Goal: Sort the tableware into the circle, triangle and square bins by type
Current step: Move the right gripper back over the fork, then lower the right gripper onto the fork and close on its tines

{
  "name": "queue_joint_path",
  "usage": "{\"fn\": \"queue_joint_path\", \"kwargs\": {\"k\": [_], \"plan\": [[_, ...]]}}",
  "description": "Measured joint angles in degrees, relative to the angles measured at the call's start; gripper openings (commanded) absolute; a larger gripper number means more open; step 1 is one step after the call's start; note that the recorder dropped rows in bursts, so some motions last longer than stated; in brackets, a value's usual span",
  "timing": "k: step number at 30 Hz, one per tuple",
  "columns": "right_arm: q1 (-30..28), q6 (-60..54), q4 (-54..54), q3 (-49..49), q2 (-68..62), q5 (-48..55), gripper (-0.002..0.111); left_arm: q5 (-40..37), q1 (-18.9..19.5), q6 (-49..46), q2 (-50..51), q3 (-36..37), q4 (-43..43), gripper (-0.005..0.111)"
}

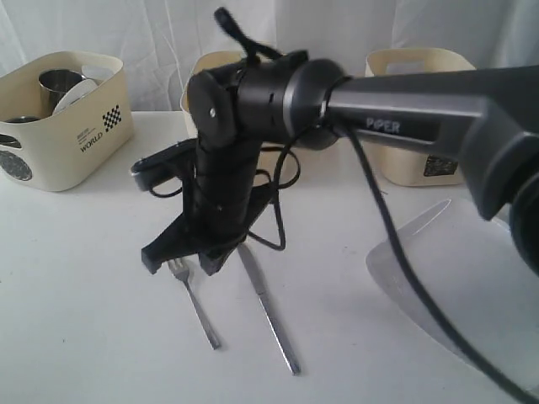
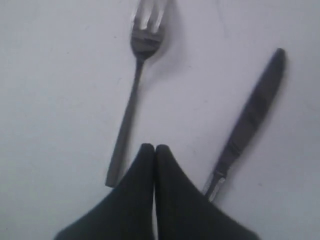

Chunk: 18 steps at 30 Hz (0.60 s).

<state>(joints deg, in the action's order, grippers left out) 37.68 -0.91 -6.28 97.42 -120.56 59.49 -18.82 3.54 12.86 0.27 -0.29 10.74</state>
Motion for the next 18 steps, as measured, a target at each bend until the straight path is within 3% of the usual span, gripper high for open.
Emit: {"fn": "queue_joint_path", "kwargs": {"k": [3,10,18], "plan": [[1.3,-0.3,0.0,-0.5,-1.9,-2.6,0.012,0.0,0.0,0.0,0.0,0.0,0.0,0.0],[1.6,-2.5,-2.4,-0.6,-3.5,-4.9,0.06,0.0,0.0,0.0,0.0,0.0,0.0,0.0],[1.7,-1.0,-3.1,-0.6,-5.3,-18.4,0.06,0.0,0.0,0.0,0.0,0.0,0.0,0.0]]}}
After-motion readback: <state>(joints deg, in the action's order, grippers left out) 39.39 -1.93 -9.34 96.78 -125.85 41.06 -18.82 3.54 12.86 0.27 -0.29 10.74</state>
